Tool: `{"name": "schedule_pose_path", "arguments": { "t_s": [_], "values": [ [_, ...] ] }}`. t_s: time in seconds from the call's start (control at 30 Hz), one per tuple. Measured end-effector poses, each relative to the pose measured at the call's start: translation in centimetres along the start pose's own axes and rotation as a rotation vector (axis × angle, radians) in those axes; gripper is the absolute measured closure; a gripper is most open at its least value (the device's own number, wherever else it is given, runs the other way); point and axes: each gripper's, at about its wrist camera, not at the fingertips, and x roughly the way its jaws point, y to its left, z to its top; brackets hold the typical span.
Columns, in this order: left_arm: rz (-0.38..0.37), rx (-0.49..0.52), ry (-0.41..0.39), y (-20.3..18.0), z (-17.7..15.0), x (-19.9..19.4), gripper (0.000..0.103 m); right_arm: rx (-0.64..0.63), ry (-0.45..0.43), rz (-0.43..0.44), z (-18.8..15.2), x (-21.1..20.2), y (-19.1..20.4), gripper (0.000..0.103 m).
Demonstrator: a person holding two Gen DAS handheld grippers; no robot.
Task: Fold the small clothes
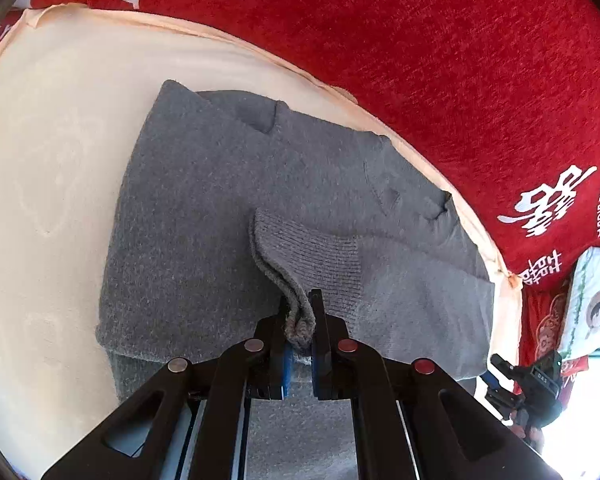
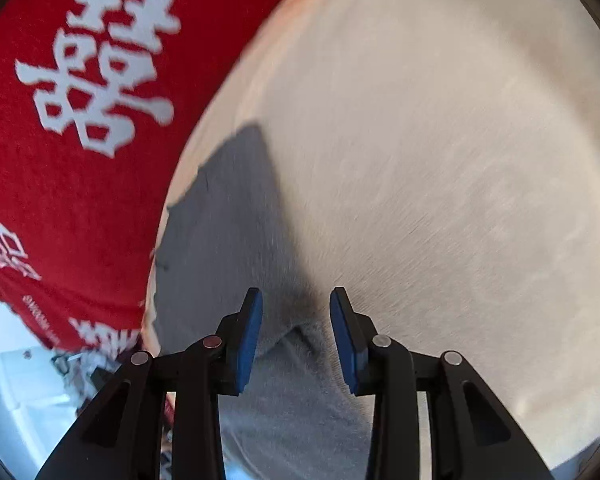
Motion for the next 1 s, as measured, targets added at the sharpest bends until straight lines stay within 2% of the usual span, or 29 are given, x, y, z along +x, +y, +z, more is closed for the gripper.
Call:
{"name": "schedule_pose_path", "arguments": {
  "t_s": [0.07, 0.1, 0.13, 0.23, 0.37, 0.53, 0.77, 0.9, 1.0],
  "values": [
    [0.009, 0.007, 0.001, -0.3, 0.2, -0.1, 0.095, -0.022, 0.034, 0.019, 0.2, 1.1, 0.1, 0.064],
    [0.011, 0.010, 0.000, -0.5, 0.2, -0.3, 0.095, -0.035, 0.040, -0.011, 0.5, 1.4, 0.6, 0.079],
    [0.007, 0.011, -0.001, -0.6, 0.3, -0.5, 0.095, -0.058, 0.046, -0.047, 0.6, 1.3, 1.0, 0.088],
    [-0.010, 0.032, -0.008, -1.7, 0.2, -1.2, 0.095, -0.193, 0.005, -0.122, 0.5, -0.3, 3.0, 0.090],
    [0.058, 0.057, 0.019, -2.0, -0.5, 0.4, 0.095, -0.228, 0.051, -0.231, 0.8, 1.1, 2.5, 0.090],
    [0.093, 0.094, 0.021, -1.5, -0.9, 0.0, 0.095, -0.262, 0.026, -0.251, 0.3, 1.0, 2.8, 0.090],
    [0.272, 0.170, 0.010, -1.1, -1.4, -2.0, 0.095, -0.255, 0.009, -0.285, -0.2, 0.6, 3.1, 0.089],
    [0.327, 0.165, 0.008, -0.5, -1.7, -2.7, 0.095, -0.271, 0.003, -0.339, -0.4, 0.6, 3.9, 0.082],
    [0.368, 0.192, 0.006, -0.9, -2.1, -2.8, 0.095, -0.266, -0.015, -0.375, -0.8, -0.1, 4.1, 0.069]
  ]
}}
